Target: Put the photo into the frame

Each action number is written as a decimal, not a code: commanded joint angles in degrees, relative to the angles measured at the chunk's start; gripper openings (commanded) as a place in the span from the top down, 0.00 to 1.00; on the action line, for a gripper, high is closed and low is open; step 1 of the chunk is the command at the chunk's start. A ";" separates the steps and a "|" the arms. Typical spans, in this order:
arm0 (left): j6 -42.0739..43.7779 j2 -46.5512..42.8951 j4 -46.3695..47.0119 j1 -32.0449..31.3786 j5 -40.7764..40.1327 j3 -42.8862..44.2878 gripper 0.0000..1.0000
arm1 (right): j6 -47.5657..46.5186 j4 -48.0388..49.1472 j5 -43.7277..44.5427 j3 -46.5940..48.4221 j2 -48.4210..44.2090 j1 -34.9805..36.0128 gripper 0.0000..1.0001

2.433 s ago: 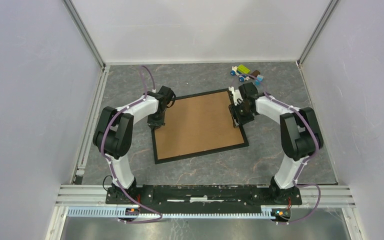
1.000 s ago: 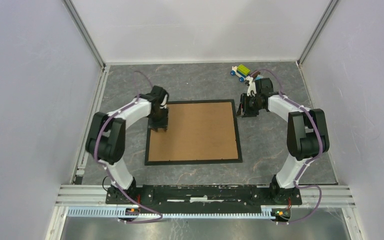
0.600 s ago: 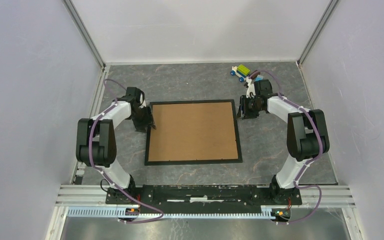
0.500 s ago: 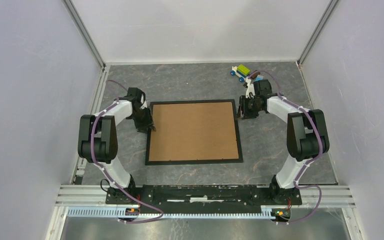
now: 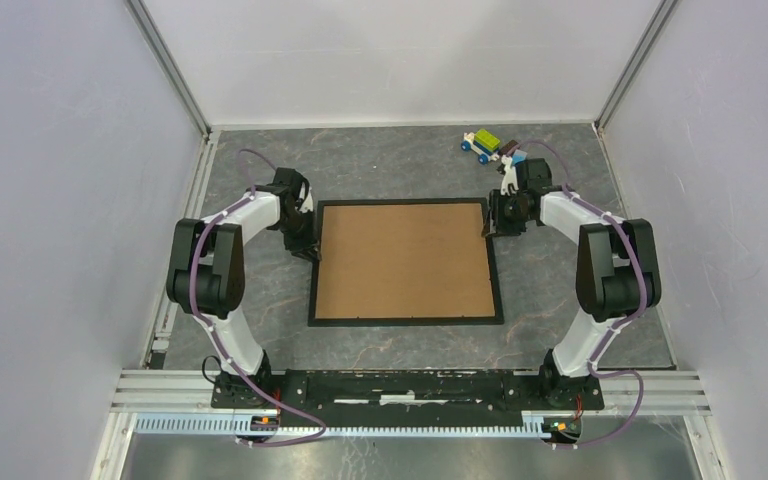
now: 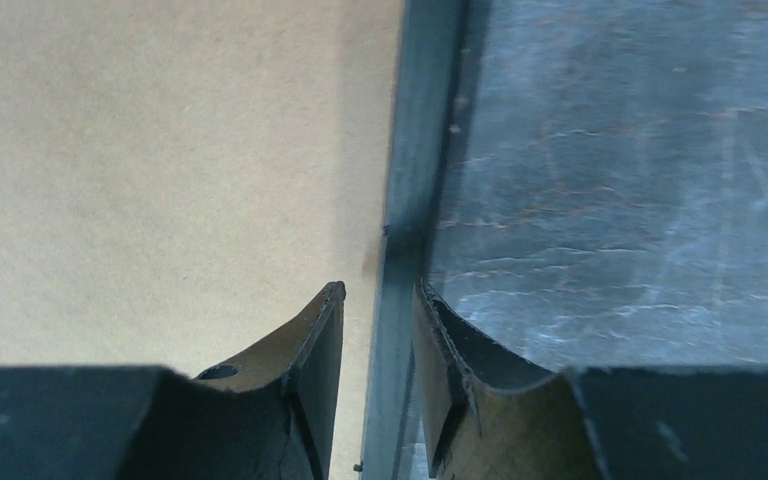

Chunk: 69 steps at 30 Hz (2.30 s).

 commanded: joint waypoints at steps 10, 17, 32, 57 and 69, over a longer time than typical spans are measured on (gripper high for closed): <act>2.92 4.11 -0.32 -2.77 -3.60 -1.43 0.80 | -0.19 -0.36 -1.33 6.43 3.74 -3.19 0.70; 2.92 4.34 -0.40 -3.02 -3.55 -1.33 0.80 | -0.44 -0.11 -1.18 5.72 5.43 -3.12 0.73; 3.01 4.49 -0.50 -3.86 -4.59 -1.33 0.80 | -0.63 -0.64 -1.73 3.83 6.50 -1.99 0.74; 2.86 4.44 -0.59 -6.23 -5.14 -0.98 0.80 | -2.22 -7.94 5.04 10.95 18.82 8.91 0.69; 2.04 4.99 -1.49 -6.67 -1.34 0.21 0.72 | 9.64 14.39 -17.43 -15.52 -6.60 2.84 0.45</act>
